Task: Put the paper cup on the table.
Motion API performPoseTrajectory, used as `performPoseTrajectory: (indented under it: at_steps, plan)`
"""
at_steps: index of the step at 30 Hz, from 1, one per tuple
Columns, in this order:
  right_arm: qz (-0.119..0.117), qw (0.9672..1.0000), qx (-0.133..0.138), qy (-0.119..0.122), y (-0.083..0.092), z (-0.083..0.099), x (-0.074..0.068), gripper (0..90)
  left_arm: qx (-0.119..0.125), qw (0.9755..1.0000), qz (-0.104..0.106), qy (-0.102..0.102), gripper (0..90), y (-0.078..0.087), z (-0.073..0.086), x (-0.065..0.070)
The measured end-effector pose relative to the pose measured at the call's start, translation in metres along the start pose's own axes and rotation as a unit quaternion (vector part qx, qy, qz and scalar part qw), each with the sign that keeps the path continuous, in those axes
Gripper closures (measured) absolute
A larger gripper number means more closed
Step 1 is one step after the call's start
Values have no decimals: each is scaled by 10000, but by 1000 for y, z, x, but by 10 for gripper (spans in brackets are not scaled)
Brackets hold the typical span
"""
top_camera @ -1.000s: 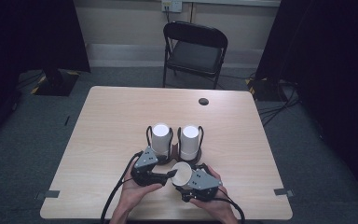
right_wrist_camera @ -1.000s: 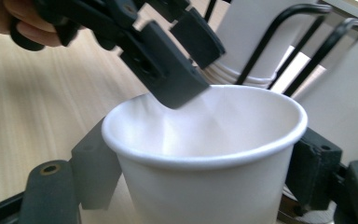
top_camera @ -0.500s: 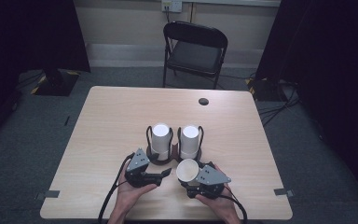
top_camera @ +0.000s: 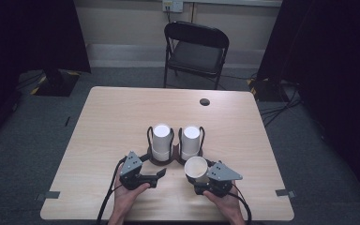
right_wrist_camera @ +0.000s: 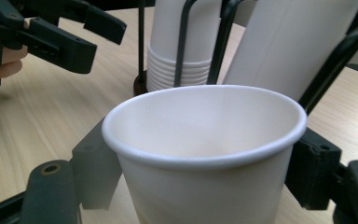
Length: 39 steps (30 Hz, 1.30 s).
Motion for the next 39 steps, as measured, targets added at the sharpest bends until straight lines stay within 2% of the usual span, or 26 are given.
performPoseTrajectory:
  at_steps: [2,4,6,13,15,18,23,26,29,32,35,39]
  plan:
    - [55,9999,34,-86,1,0,3,241,71,9999,-134,-31,162,3,2,-1]
    - [94,9998,65,-137,3,0,6,242,208,9997,-123,6,160,6,5,-1]
    - [137,9998,78,-137,5,0,10,241,187,9997,-180,33,158,7,8,-2]
    - [422,9985,223,-278,6,0,30,241,357,9973,-642,33,158,13,14,-10]
    - [500,9979,257,-316,6,0,35,242,436,9964,-720,123,158,15,15,-12]
    - [600,9969,323,-391,6,-2,41,242,554,9956,-748,128,159,18,16,-12]
    - [780,9952,348,-472,5,-5,51,243,495,9957,-785,39,158,18,16,-10]
    - [934,9936,367,-528,4,-4,60,243,553,9954,-785,-18,157,19,16,-9]
    - [1026,9921,412,-596,1,-5,67,243,577,9963,-643,-11,156,19,16,-9]
    - [1118,9909,422,-619,-2,-7,73,243,554,9964,-625,-164,155,18,16,-7]
    - [1213,9897,444,-613,-3,-9,78,243,571,9955,-702,-271,155,18,16,-5]
    - [1377,9871,482,-655,-6,-10,87,243,768,9937,-797,-188,155,21,16,-6]
Point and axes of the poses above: each handheld gripper's, and its own axes: y roughly backward along the jaws, z roughly out of its underside, x roughly to its right, the point moved 3 cm from there along -y, roughly forward along the jaws, and after that the axes turned 14 degrees about x, right-handed, at the moved point
